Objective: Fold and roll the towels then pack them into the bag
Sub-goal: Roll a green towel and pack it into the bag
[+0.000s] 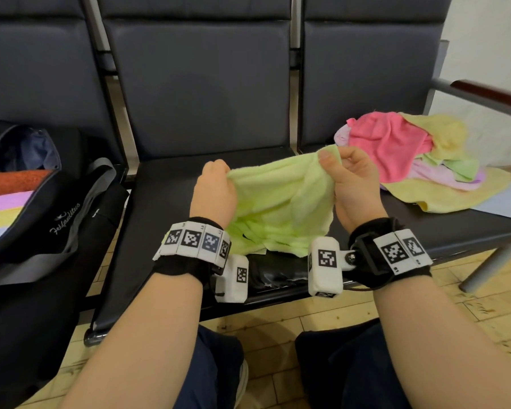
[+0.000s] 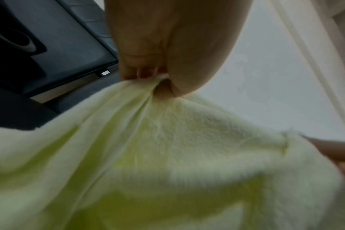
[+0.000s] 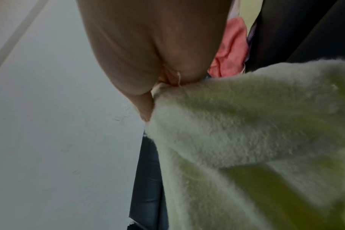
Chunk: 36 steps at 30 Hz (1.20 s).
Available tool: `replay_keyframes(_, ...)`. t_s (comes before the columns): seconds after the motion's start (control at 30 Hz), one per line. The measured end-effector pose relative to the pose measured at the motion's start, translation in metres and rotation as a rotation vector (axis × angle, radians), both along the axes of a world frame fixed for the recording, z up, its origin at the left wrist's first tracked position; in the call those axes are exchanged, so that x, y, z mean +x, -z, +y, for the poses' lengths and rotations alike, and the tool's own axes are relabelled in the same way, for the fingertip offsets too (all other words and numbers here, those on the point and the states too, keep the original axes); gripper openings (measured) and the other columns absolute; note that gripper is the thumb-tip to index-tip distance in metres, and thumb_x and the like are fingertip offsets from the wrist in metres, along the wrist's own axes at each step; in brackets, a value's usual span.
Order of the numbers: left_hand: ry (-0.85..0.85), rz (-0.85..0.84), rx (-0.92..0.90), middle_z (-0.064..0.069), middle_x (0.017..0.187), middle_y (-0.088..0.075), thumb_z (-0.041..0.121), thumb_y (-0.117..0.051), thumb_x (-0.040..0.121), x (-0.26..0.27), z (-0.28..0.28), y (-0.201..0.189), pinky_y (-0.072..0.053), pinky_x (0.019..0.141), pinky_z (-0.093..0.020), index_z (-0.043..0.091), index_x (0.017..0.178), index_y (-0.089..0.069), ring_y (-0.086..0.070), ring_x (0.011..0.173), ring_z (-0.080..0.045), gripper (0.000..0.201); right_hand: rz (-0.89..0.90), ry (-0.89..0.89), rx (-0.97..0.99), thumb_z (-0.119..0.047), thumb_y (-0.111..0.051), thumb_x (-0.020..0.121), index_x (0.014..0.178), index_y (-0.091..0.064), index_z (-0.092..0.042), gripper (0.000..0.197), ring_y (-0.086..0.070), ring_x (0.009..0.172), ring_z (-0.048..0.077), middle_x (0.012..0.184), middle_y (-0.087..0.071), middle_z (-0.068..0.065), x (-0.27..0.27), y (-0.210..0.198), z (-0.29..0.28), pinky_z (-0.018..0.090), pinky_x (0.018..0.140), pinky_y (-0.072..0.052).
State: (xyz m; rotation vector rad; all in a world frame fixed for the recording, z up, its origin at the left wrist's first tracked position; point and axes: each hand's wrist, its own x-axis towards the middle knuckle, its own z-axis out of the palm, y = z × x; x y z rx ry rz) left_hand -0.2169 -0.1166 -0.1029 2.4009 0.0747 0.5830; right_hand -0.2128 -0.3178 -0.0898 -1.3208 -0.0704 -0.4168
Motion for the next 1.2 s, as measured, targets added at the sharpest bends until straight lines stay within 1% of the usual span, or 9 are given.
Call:
replay_keyframes(0.17, -0.006, -0.159, -0.269, -0.004, 0.101, -0.052, 0.010, -0.043, 0.097, 0.002, 0.007, -0.005, -0.043, 0.077, -0.029, 0.009, 0.106, -0.049, -0.052, 0.089, -0.019, 0.011, 0.042, 0.133, -0.064, -0.013, -0.066, 0.089, 0.078, -0.056, -0.021, 0.017, -0.053, 0.065, 0.011, 0.065, -0.055, -0.004, 0.009, 0.010, -0.008, 0.037, 0.077, -0.046)
replay_keyframes(0.3, 0.169, 0.081, -0.615, 0.000, 0.097, -0.061, 0.023, -0.055, 0.092, 0.008, 0.005, -0.010, -0.049, 0.082, -0.024, 0.016, 0.097, -0.055, -0.059, 0.091, -0.015, 0.009, 0.122, 0.212, -0.169, -0.012, -0.066, 0.087, 0.074, -0.056, -0.022, 0.020, -0.054, 0.065, 0.006, 0.071, -0.057, -0.006, 0.013, 0.021, -0.009, 0.028, 0.073, -0.044)
replay_keyframes(0.4, 0.350, 0.284, -0.595, -0.006, 0.094, -0.061, 0.023, -0.051, 0.094, 0.003, -0.004, -0.011, -0.046, 0.082, -0.035, 0.016, 0.086, -0.059, -0.057, 0.090, -0.021, 0.014, 0.187, -0.024, -0.205, -0.003, -0.069, 0.083, 0.079, -0.065, -0.014, 0.012, -0.062, 0.073, -0.001, 0.086, -0.066, -0.006, 0.009, 0.019, 0.001, 0.021, 0.074, -0.048)
replay_keyframes(0.5, 0.415, 0.339, -0.509, 0.001, 0.075, -0.052, 0.032, -0.050, 0.090, -0.003, -0.011, -0.012, -0.038, 0.073, -0.034, 0.016, 0.073, -0.055, -0.048, 0.077, -0.016, 0.024, 0.183, -0.484, -0.149, 0.003, -0.073, 0.072, 0.070, -0.066, -0.010, 0.015, -0.065, 0.106, 0.014, 0.116, -0.067, 0.002, 0.000, 0.013, 0.010, 0.031, 0.090, -0.053)
replay_keyframes(0.57, 0.455, 0.346, -0.488, 0.000, 0.074, -0.052, 0.041, -0.050, 0.082, -0.006, -0.013, -0.012, -0.041, 0.073, -0.035, 0.016, 0.074, -0.056, -0.049, 0.074, -0.016, 0.027, 0.187, -0.687, -0.136, 0.010, -0.069, 0.070, 0.070, -0.059, -0.002, 0.016, -0.068, 0.101, 0.018, 0.112, -0.070, 0.006, -0.006, 0.012, 0.012, 0.030, 0.080, -0.055)
replay_keyframes(0.63, 0.496, 0.348, -0.488, -0.002, 0.073, -0.049, 0.041, -0.051, 0.083, -0.008, -0.012, -0.011, -0.040, 0.072, -0.034, 0.012, 0.075, -0.055, -0.047, 0.072, -0.016, 0.030, 0.203, -0.725, -0.150, 0.012, -0.067, 0.072, 0.068, -0.059, -0.002, 0.017, -0.069, 0.094, 0.019, 0.107, -0.071, 0.006, -0.006, 0.015, 0.013, 0.029, 0.075, -0.055)
replay_keyframes(0.77, 0.600, 0.388, -0.491, -0.018, 0.083, -0.062, 0.039, -0.049, 0.091, -0.011, -0.009, -0.012, -0.048, 0.079, -0.040, -0.005, 0.091, -0.061, -0.056, 0.078, -0.024, 0.045, 0.134, -0.715, -0.232, 0.000, -0.070, 0.068, 0.059, -0.066, -0.019, 0.022, -0.054, 0.125, 0.014, 0.132, -0.059, 0.000, -0.003, 0.017, 0.013, 0.035, 0.099, -0.046)
replay_keyframes(0.93, 0.614, 0.447, -0.486, -0.010, 0.085, -0.066, 0.028, -0.045, 0.098, -0.015, -0.011, -0.014, -0.050, 0.082, -0.039, -0.007, 0.093, -0.065, -0.060, 0.080, -0.019, 0.040, 0.158, -0.814, -0.157, 0.008, -0.064, 0.069, 0.057, -0.062, -0.014, 0.026, -0.068, 0.093, 0.023, 0.107, -0.070, 0.008, -0.006, 0.015, 0.013, 0.034, 0.076, -0.054)
replay_keyframes(1.2, 0.649, 0.488, -0.354, -0.013, 0.080, -0.060, 0.053, -0.055, 0.089, -0.014, -0.007, -0.012, -0.044, 0.074, -0.038, 0.000, 0.087, -0.067, -0.053, 0.073, -0.022, 0.055, 0.112, -0.644, -0.395, 0.009, -0.069, 0.077, 0.070, -0.057, -0.008, 0.023, -0.062, 0.066, 0.010, 0.071, -0.063, 0.000, -0.003, 0.018, 0.013, 0.024, 0.068, -0.053)
